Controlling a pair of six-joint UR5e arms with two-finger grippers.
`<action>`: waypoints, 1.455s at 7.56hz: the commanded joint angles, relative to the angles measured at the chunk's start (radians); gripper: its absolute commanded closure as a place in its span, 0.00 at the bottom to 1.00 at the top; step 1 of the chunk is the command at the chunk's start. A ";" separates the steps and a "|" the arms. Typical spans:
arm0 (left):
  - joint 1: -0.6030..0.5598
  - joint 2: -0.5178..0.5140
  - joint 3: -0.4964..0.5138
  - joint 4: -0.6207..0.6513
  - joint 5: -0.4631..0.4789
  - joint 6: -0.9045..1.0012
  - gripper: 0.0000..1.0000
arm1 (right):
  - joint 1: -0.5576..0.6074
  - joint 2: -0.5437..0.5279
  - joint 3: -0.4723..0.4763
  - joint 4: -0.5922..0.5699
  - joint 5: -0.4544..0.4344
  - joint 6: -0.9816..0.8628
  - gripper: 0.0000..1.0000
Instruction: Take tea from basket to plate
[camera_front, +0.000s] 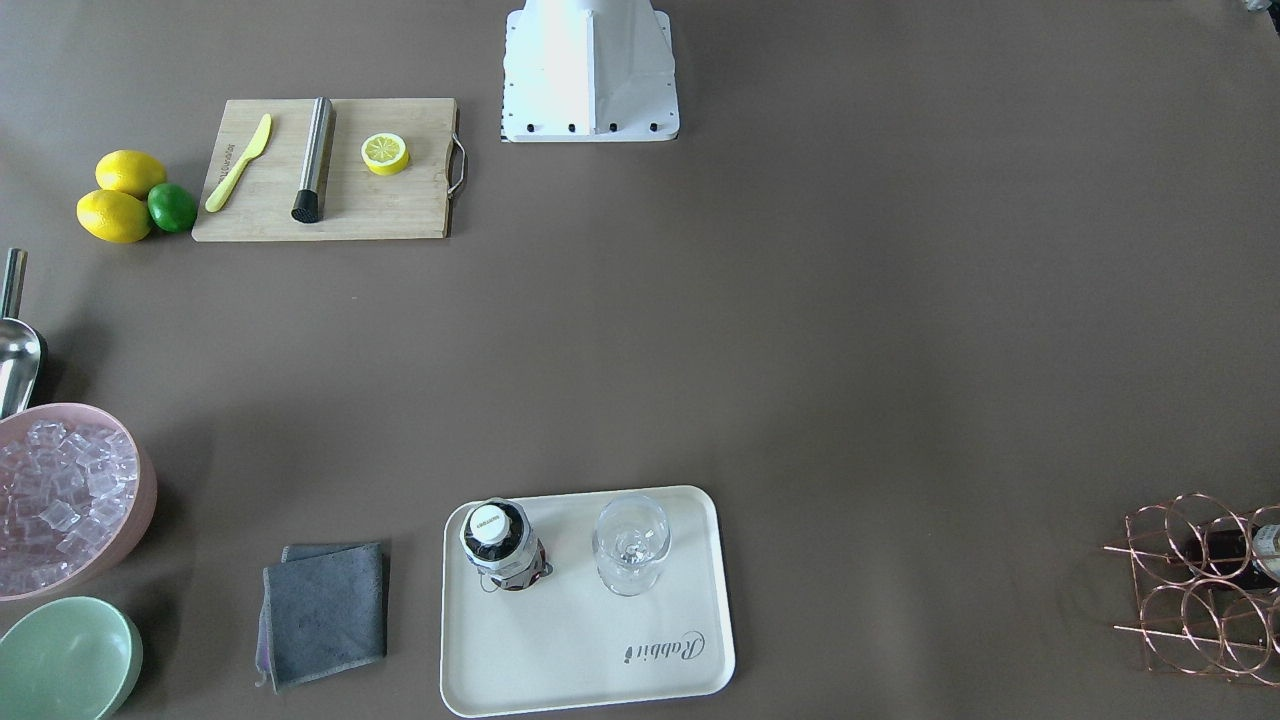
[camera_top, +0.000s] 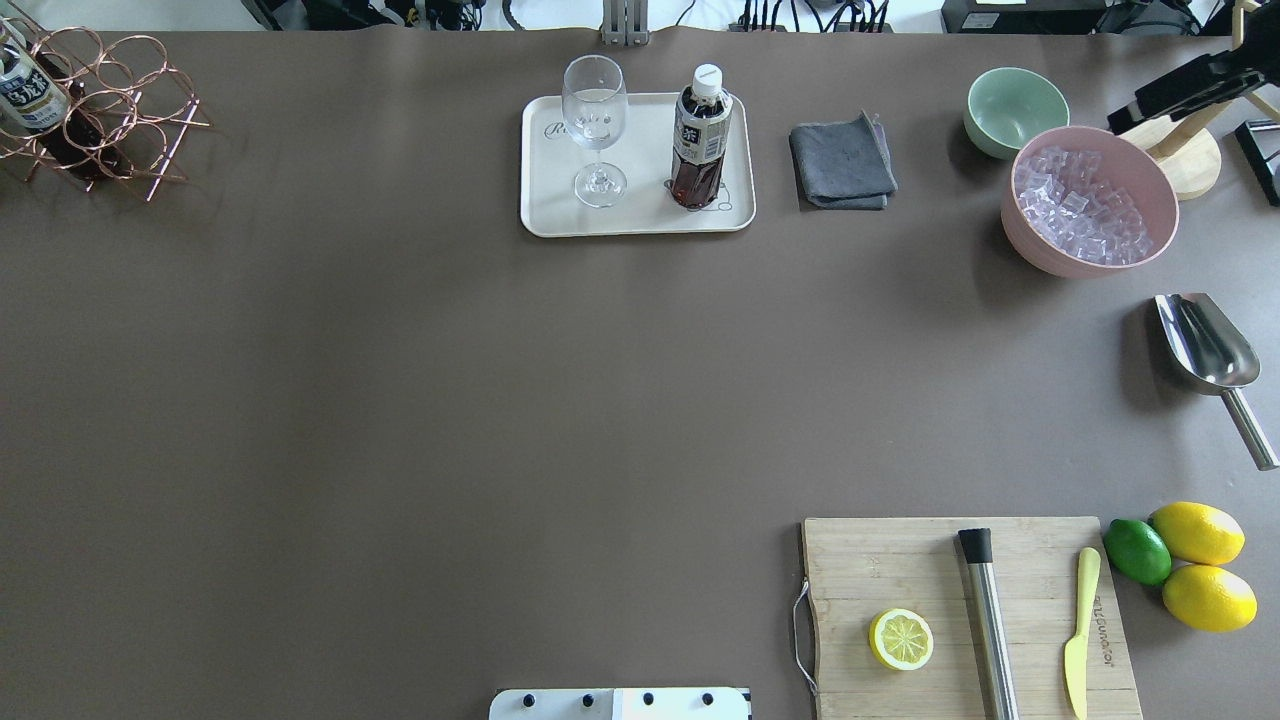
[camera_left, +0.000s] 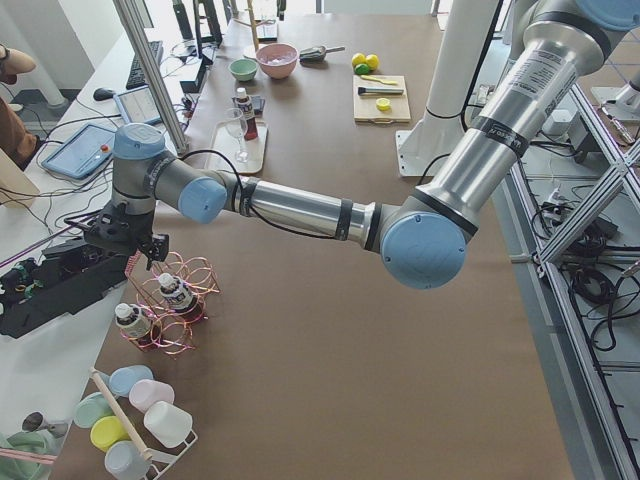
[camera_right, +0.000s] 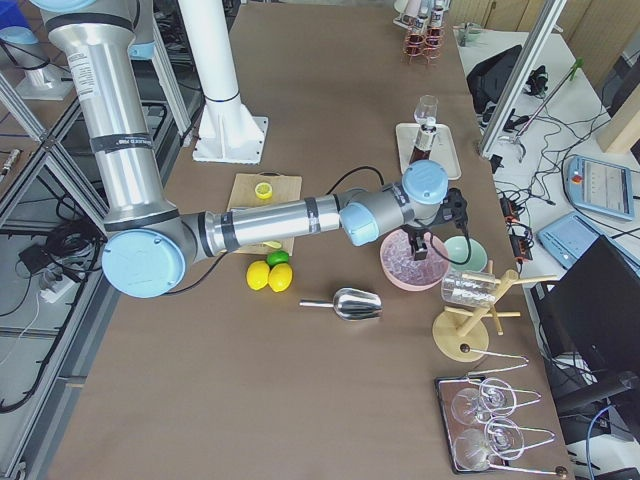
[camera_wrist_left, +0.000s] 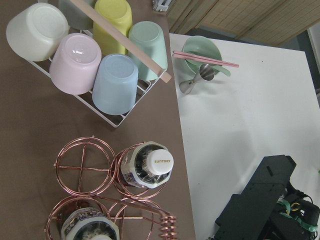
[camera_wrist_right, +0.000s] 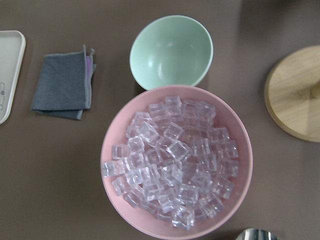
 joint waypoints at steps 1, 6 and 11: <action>0.003 0.186 -0.241 0.062 -0.094 0.189 0.02 | 0.064 -0.163 0.051 -0.194 -0.033 0.003 0.00; 0.017 0.489 -0.506 0.160 -0.212 0.815 0.02 | 0.058 -0.300 0.085 -0.301 -0.237 -0.077 0.00; 0.024 0.583 -0.530 0.162 -0.285 1.169 0.02 | 0.058 -0.306 0.079 -0.296 -0.240 -0.078 0.00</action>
